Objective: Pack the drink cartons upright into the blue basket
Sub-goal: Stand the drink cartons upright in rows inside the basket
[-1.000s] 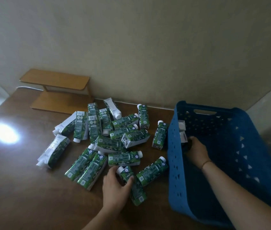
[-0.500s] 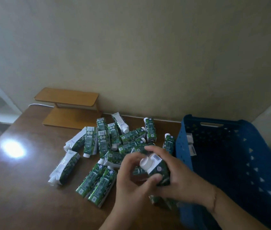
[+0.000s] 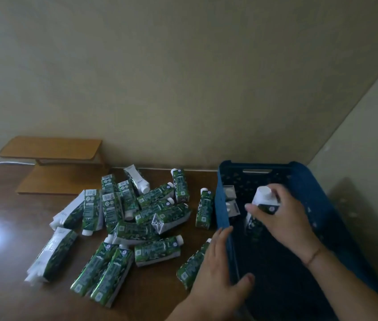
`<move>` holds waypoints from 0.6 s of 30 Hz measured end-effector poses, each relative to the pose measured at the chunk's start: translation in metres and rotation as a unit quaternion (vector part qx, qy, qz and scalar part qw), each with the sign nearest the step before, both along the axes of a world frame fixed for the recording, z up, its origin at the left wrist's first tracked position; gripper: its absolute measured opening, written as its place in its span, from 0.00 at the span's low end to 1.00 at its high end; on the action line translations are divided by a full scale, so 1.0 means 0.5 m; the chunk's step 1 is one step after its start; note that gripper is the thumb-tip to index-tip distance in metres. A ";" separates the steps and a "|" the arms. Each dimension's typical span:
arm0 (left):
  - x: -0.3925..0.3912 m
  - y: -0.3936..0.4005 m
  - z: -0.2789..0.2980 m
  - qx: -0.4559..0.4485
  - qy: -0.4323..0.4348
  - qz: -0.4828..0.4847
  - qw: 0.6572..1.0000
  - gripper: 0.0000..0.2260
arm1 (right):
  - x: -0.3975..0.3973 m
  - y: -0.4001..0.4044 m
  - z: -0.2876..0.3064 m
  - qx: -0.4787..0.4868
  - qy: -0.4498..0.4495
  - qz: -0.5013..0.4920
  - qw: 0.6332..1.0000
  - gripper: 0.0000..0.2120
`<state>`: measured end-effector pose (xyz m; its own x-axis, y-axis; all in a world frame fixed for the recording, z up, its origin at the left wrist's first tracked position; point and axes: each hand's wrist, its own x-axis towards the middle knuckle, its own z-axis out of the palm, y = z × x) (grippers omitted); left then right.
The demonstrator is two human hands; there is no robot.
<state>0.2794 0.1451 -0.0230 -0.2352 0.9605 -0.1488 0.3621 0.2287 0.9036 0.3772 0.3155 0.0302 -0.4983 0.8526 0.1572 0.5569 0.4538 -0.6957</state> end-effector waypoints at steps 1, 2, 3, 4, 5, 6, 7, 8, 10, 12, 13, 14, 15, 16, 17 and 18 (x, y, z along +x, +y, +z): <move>0.001 0.001 -0.004 0.000 -0.016 -0.002 1.000 0.38 | 0.001 0.008 -0.028 -0.030 -0.062 0.022 0.997 0.25; 0.000 0.001 -0.005 -0.003 -0.029 -0.004 1.000 0.38 | -0.001 0.011 -0.060 -0.062 -0.110 0.042 0.991 0.27; 0.000 0.000 -0.006 -0.005 -0.038 -0.003 0.999 0.38 | -0.004 0.009 -0.088 -0.086 -0.147 0.059 0.984 0.28; -0.001 -0.001 -0.004 -0.004 -0.044 -0.001 0.999 0.38 | -0.008 0.005 -0.112 -0.101 -0.171 0.070 0.978 0.28; -0.001 -0.002 -0.004 -0.002 -0.049 -0.002 0.999 0.37 | -0.011 0.000 -0.132 -0.106 -0.184 0.075 0.974 0.27; -0.001 -0.003 -0.004 0.000 -0.054 -0.004 0.999 0.37 | -0.014 -0.007 -0.147 -0.107 -0.184 0.075 0.974 0.26; -0.001 -0.003 -0.005 -0.001 -0.059 -0.005 0.998 0.37 | -0.016 -0.012 -0.158 -0.109 -0.179 0.074 0.975 0.26; 0.001 -0.004 -0.006 -0.002 -0.064 -0.004 0.998 0.37 | -0.018 -0.018 -0.168 -0.114 -0.177 0.076 0.975 0.27; 0.003 -0.004 -0.010 0.005 -0.069 -0.001 0.998 0.37 | -0.021 -0.021 -0.179 -0.126 -0.191 0.108 0.968 0.31; 0.004 -0.005 -0.015 0.014 -0.075 0.004 0.997 0.37 | -0.022 -0.007 -0.170 -0.142 -0.204 0.150 0.957 0.29; 0.004 -0.006 -0.019 0.018 -0.077 0.005 0.997 0.37 | -0.022 0.006 -0.157 -0.159 -0.194 0.155 0.955 0.26; 0.004 -0.006 -0.021 0.022 -0.078 0.005 0.997 0.37 | -0.022 0.023 -0.140 -0.185 -0.171 0.141 0.957 0.22; 0.005 -0.006 -0.021 0.025 -0.077 0.003 0.997 0.37 | -0.027 0.042 -0.123 -0.203 -0.139 0.104 0.964 0.18; 0.006 -0.005 -0.021 0.028 -0.075 0.002 0.997 0.36 | -0.032 0.060 -0.109 -0.211 -0.108 0.058 0.970 0.16; 0.007 -0.004 -0.021 0.031 -0.073 0.003 0.997 0.36 | -0.042 0.078 -0.098 -0.204 -0.104 0.025 0.973 0.14; 0.008 -0.003 -0.022 0.035 -0.070 0.004 0.997 0.36 | -0.054 0.092 -0.093 -0.190 -0.130 0.012 0.973 0.14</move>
<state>0.2835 0.1437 -0.0340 -0.2245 0.9677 -0.1142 0.2300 0.1666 0.9588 0.3500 0.3616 -0.0163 -0.5004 0.8117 -0.3013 0.7286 0.2069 -0.6529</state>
